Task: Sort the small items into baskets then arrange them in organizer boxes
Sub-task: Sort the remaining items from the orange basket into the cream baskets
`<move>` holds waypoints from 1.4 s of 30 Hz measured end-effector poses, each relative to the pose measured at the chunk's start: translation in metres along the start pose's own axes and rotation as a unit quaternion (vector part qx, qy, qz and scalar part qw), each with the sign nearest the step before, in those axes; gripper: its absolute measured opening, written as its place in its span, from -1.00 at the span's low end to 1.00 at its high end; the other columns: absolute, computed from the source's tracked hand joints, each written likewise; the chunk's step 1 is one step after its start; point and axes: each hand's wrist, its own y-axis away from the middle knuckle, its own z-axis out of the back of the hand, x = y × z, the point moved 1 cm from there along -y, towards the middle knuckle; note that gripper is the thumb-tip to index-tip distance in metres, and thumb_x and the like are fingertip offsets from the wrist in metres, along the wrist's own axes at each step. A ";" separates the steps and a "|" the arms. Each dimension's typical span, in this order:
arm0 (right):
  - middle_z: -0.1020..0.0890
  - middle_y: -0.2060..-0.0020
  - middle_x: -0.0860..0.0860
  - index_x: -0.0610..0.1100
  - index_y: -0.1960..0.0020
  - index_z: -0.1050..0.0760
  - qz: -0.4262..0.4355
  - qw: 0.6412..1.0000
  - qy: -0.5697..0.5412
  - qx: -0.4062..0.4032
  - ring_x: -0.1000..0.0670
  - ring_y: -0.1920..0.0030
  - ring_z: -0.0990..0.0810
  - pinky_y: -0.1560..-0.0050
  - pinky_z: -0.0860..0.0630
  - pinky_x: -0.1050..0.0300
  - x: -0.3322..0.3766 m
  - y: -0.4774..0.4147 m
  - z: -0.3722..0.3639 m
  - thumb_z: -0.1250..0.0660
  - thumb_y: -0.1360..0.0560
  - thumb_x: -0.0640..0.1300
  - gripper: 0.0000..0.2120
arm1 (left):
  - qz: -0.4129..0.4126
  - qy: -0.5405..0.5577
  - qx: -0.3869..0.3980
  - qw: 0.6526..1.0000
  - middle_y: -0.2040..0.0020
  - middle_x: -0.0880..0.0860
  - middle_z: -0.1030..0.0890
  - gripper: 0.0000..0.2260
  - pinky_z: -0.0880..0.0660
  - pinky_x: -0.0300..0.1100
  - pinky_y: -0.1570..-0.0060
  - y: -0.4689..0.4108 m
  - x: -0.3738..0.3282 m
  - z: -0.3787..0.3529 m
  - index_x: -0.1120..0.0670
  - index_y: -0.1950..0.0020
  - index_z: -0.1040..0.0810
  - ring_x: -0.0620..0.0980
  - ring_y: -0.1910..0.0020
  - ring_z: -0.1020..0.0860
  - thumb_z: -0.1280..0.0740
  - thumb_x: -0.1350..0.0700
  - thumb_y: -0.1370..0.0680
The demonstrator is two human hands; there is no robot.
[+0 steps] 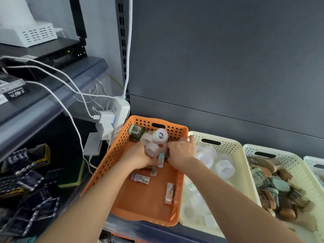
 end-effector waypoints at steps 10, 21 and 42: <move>-0.62 0.05 0.07 0.05 -0.09 -0.54 0.014 0.963 -0.254 -0.093 0.02 -0.08 -0.49 -0.38 -0.21 0.06 -0.015 0.022 0.009 -0.38 -0.40 0.00 -0.74 | 0.036 -0.061 0.046 0.996 0.00 -0.02 -0.54 -0.52 -0.54 -0.07 0.06 0.012 -0.004 0.007 0.03 -0.09 -0.49 -0.04 0.09 -0.53 -0.57 -0.06 -0.28; -0.54 0.07 0.07 -0.03 -0.12 -0.48 -0.149 0.889 -0.321 -0.292 0.03 0.14 -0.50 0.17 -0.36 0.15 -0.144 0.107 0.032 -0.40 -0.41 -0.15 -0.70 | -0.237 0.095 -0.090 0.963 0.00 -0.05 -0.52 -0.81 -0.38 -0.24 0.07 0.017 -0.166 -0.043 -0.07 -0.07 -0.58 -0.08 -0.02 -0.50 -0.42 -0.01 -0.48; -0.63 -0.04 -0.03 -0.09 -0.11 -0.62 -0.180 0.937 -0.220 -0.204 -0.10 -0.10 -0.53 -0.04 -0.46 0.07 -0.205 0.134 0.005 -0.32 -0.48 -0.14 -0.77 | -0.370 -0.110 -0.105 0.917 -0.22 -0.01 -0.53 -0.66 -0.31 -0.16 -0.29 0.016 -0.220 -0.095 0.10 -0.26 -0.54 -0.01 -0.29 -0.39 -0.23 0.25 -0.50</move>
